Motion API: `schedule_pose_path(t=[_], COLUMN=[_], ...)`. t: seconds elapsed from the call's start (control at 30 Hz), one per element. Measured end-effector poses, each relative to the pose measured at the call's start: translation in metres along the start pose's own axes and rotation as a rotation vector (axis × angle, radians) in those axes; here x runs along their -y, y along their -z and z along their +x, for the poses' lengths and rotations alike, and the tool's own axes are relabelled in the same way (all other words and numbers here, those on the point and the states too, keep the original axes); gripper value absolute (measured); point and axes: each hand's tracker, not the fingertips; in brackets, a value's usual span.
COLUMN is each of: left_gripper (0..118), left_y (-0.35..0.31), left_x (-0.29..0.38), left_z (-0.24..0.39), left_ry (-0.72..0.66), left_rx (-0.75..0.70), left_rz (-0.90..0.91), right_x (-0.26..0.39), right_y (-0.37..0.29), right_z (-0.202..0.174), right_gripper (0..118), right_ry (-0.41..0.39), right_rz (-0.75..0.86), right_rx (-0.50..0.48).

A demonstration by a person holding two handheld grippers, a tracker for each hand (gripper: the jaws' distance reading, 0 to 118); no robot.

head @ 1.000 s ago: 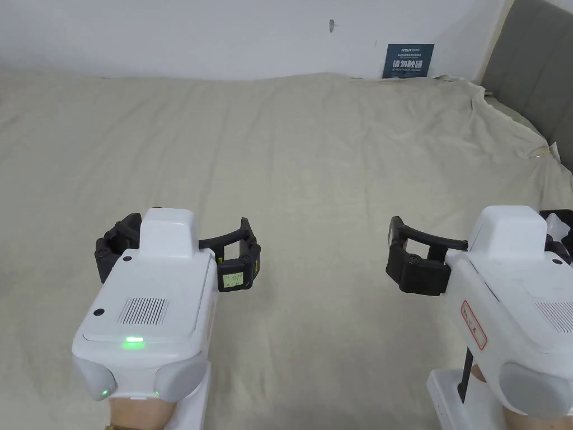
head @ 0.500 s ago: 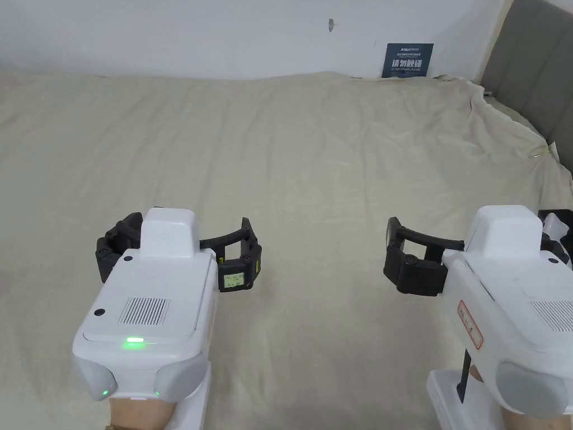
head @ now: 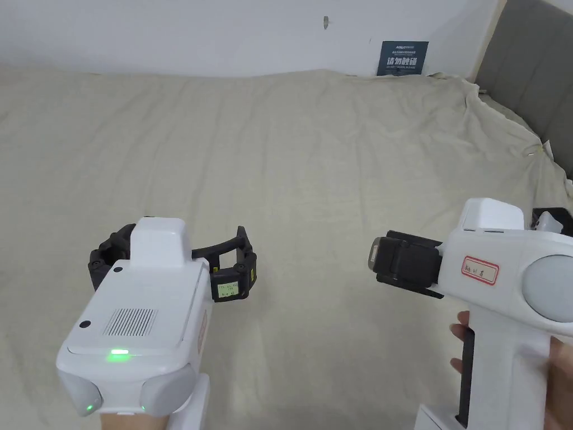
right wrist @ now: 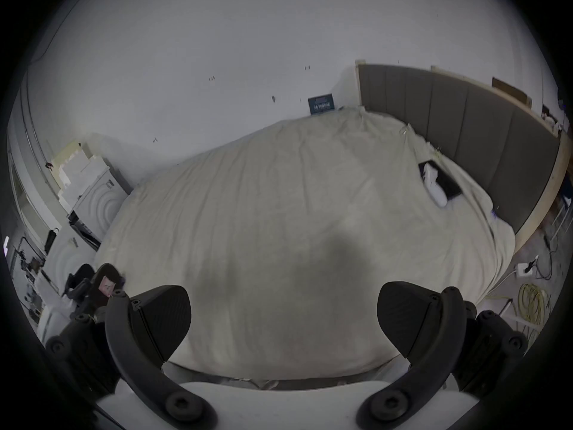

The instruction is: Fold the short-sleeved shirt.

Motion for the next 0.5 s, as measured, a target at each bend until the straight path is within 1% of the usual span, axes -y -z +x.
schedule_pose_path(t=[0.07, 0.13, 0.17, 0.27, 0.3, 0.37, 0.4, 0.43, 0.5], left_gripper=[118, 118, 118, 118, 118, 118, 118, 118, 118], left_y=[0.001, 0.001, 0.001, 0.001, 0.002, 0.004, 0.005, 0.006, 0.011], left_x=[0.001, 0.003, 0.004, 0.008, 0.009, 0.012, 0.014, 0.015, 0.018], left_z=[0.000, -0.001, -0.001, -0.001, -0.001, -0.001, -0.001, -0.002, -0.004], left_ry=[-0.007, -0.008, -0.007, -0.006, -0.005, 0.008, 0.010, 0.005, -0.016], left_rx=[0.009, 0.008, 0.007, 0.007, 0.006, 0.000, 0.000, 0.002, 0.002], left_rz=[-0.011, -0.012, -0.013, -0.021, -0.024, -0.033, -0.037, -0.045, -0.065], right_x=[0.004, 0.006, 0.005, 0.003, 0.002, 0.004, 0.005, 0.008, 0.009], right_y=[-0.001, 0.000, 0.003, 0.008, 0.009, 0.009, 0.008, 0.007, 0.015], right_z=[-0.002, -0.003, -0.004, 0.001, 0.002, 0.000, -0.002, -0.006, -0.005], right_gripper=[118, 118, 118, 117, 117, 117, 117, 117, 117], right_ry=[0.003, 0.004, -0.004, 0.012, 0.036, 0.038, 0.025, -0.010, -0.082], right_rz=[0.024, 0.048, 0.029, -0.013, -0.023, -0.027, 0.001, 0.035, 0.026], right_rx=[-0.025, -0.012, 0.022, 0.005, -0.002, 0.008, 0.025, 0.052, 0.104])
